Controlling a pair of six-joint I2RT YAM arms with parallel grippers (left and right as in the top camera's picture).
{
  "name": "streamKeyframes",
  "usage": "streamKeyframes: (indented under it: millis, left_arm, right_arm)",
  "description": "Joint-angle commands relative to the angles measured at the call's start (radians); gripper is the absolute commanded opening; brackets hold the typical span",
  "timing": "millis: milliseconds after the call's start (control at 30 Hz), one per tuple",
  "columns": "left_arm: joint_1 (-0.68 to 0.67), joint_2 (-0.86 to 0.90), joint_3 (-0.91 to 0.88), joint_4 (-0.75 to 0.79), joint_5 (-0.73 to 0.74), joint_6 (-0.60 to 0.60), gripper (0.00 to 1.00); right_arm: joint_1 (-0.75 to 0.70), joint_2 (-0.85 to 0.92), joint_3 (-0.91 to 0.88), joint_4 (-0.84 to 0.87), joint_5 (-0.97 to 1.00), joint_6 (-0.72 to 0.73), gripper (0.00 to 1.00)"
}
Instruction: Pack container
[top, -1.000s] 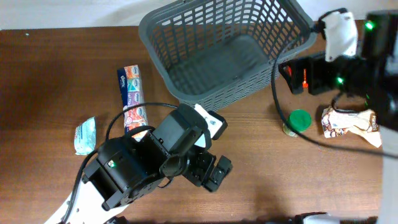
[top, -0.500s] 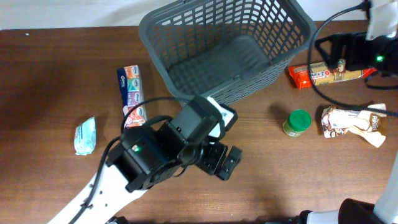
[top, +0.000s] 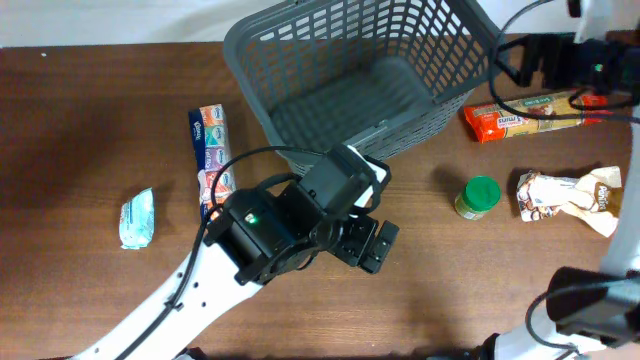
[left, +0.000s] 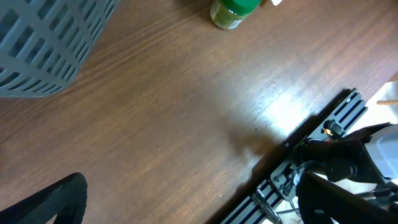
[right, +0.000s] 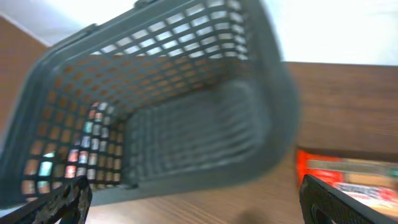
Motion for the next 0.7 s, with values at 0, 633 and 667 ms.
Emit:
streamKeyframes:
  millis: [0,633,667]
  left_arm:
    - [-0.006,0.005,0.019,-0.004,0.000,-0.011,0.99]
    - [-0.043,0.106,0.019,-0.058,0.058,-0.018,0.99]
    - [-0.045,0.115,0.019,-0.066,0.042,-0.037,0.99]
  right_arm:
    - [0.009,-0.009,0.014,0.010,-0.092,0.008,0.99]
    - [0.161,0.024,0.013,0.090,0.001,0.025,0.99]
    - [0.178,0.024,0.013,0.089,0.039,0.026,0.99]
